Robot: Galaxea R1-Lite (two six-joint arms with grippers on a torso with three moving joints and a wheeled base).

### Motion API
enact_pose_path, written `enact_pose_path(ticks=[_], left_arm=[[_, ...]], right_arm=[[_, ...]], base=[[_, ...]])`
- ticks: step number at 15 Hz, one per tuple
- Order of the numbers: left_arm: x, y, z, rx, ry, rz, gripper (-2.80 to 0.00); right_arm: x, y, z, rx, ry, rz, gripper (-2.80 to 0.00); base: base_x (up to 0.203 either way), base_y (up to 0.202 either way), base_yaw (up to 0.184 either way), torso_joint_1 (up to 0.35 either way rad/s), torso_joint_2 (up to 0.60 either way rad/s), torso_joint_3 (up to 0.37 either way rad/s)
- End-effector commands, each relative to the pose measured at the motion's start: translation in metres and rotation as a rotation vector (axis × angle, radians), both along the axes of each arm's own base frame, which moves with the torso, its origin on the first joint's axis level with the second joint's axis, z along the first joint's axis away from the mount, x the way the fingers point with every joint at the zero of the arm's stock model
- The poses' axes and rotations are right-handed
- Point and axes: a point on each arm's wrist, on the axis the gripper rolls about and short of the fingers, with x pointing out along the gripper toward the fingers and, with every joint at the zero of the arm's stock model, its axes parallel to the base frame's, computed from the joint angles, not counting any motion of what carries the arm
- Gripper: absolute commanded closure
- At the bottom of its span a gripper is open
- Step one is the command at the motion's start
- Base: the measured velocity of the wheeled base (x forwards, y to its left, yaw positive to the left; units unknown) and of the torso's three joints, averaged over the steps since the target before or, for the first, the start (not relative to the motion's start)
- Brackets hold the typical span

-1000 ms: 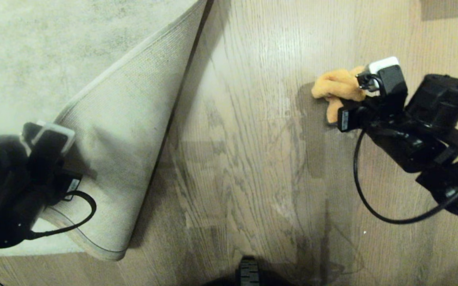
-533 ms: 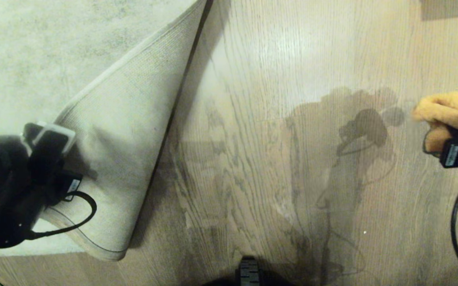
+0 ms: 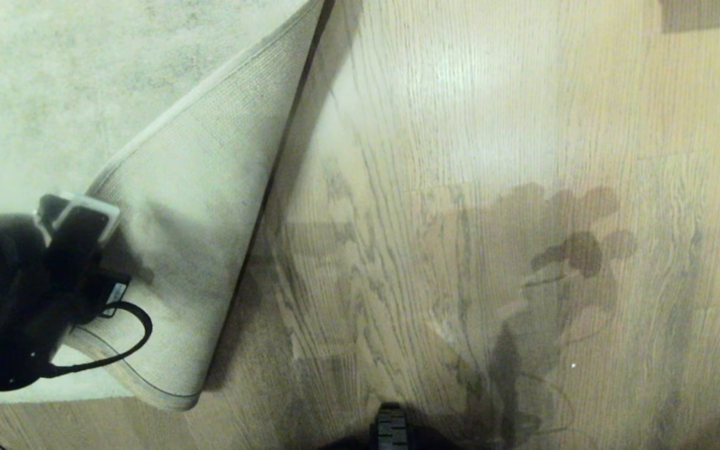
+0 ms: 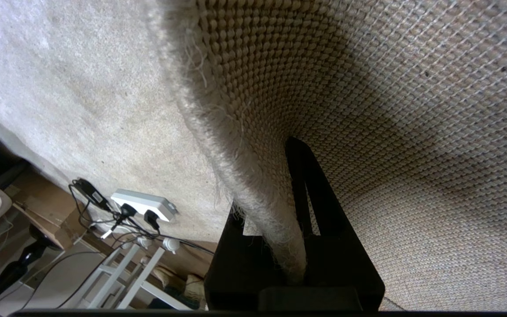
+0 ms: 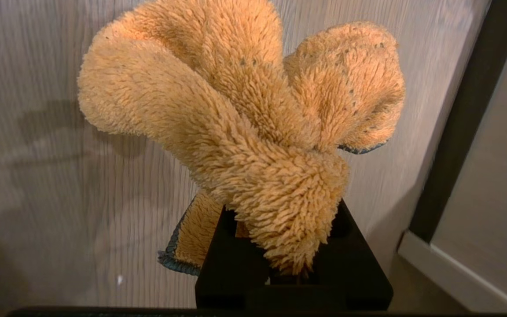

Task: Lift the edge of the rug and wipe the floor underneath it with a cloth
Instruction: Lay down the carpet

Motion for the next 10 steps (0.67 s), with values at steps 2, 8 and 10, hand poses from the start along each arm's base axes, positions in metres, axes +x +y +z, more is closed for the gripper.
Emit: enact_pose_path(ticks=[2,8,10], left_arm=[[0.000,0.000,0.000,0.003,-0.001,0.004,0.00],[0.000,0.000,0.000,0.003,-0.001,0.004,0.00],[0.000,0.000,0.000,0.003,-0.001,0.004,0.00]], right_arm=[[-0.035,0.002,-0.006,-0.003,-0.031,-0.002,0.00],[-0.099,0.005,-0.049,0.005,0.027,0.041,0.00],[-0.114,0.007,-0.067,0.016,0.051,0.145,0.00]], base=[[0.000,0.000,0.000,0.000,0.00,0.000],[0.000,0.000,0.000,0.000,0.00,0.000],[0.000,0.000,0.000,0.000,0.00,0.000]])
